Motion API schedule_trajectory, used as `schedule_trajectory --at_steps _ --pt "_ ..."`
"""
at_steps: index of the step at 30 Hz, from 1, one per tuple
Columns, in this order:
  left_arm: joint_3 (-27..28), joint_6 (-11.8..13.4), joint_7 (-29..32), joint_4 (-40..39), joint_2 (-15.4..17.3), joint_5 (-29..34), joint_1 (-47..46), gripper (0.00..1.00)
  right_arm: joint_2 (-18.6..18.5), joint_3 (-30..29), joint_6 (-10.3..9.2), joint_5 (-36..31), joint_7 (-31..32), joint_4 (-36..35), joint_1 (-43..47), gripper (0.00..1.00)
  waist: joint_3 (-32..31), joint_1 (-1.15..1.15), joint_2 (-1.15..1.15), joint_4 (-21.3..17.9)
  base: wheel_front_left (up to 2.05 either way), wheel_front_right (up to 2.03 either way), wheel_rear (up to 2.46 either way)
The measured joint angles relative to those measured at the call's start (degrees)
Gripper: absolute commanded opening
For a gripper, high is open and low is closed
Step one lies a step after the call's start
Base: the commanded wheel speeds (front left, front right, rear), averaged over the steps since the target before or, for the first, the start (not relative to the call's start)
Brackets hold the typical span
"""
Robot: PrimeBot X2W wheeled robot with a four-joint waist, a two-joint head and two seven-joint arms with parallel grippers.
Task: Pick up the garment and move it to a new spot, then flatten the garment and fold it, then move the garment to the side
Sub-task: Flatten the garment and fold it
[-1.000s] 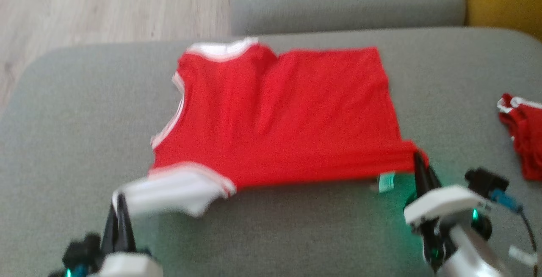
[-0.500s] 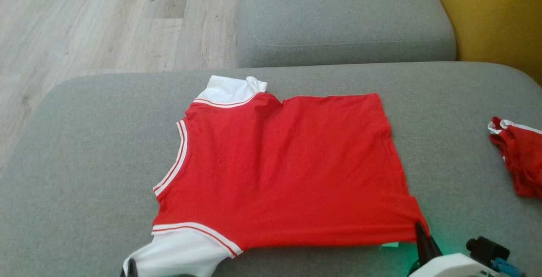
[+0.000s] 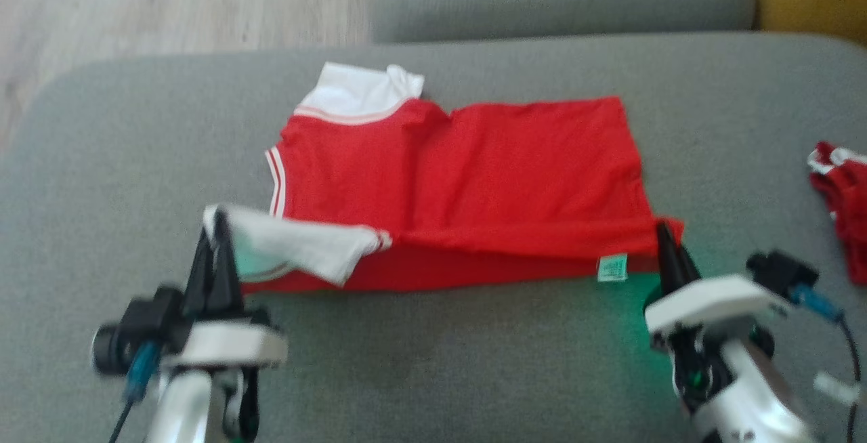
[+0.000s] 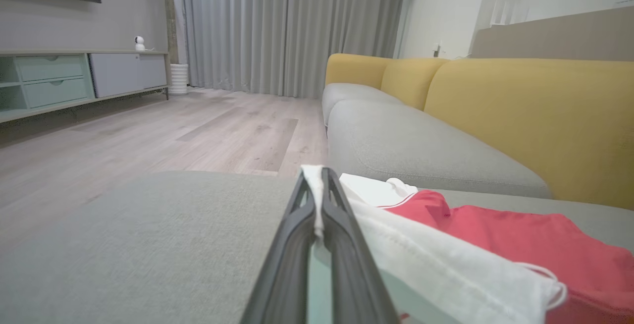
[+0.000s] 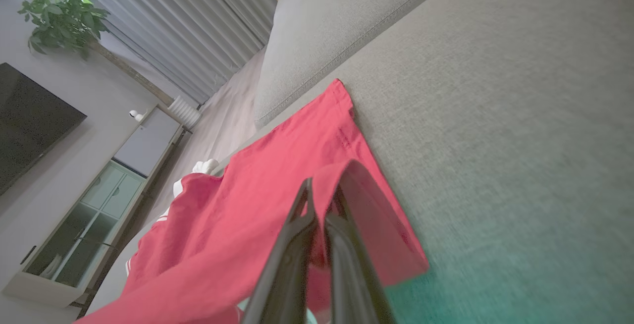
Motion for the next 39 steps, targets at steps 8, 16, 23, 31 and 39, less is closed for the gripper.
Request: schedule_trajectory --at_steps 8,16,23,31,39 --pt "-0.92 0.56 0.0 8.4 -0.23 0.53 -10.11 0.0 1.11 -0.23 0.0 -1.94 0.9 3.99 -8.25 0.0 6.23 0.01 0.0 -1.03 0.0 0.0 0.0" --pt "-0.11 2.92 0.0 13.72 -0.47 4.34 -13.46 1.0 1.49 0.15 0.0 -12.6 -3.92 7.98 -11.33 1.0 7.98 0.0 0.0 -1.14 0.0 0.0 0.0" --pt "1.03 4.16 0.0 13.29 -0.24 8.16 -7.46 1.0 1.76 -10.85 0.0 -28.71 -4.24 -0.8 -6.2 1.0 5.38 -0.02 0.0 -1.01 0.0 0.0 0.0" --pt "0.91 5.11 0.0 12.46 0.01 9.6 1.92 1.0 3.14 -14.79 0.0 -40.05 -4.24 -4.83 5.22 1.0 0.75 -0.02 0.0 -0.82 0.0 0.0 0.0" --pt "1.26 5.66 0.0 10.8 0.23 9.56 9.74 1.0 3.41 -13.84 0.0 -41.85 -4.24 -6.08 9.6 1.0 -3.2 -0.03 0.0 -1.4 0.0 0.0 0.0"
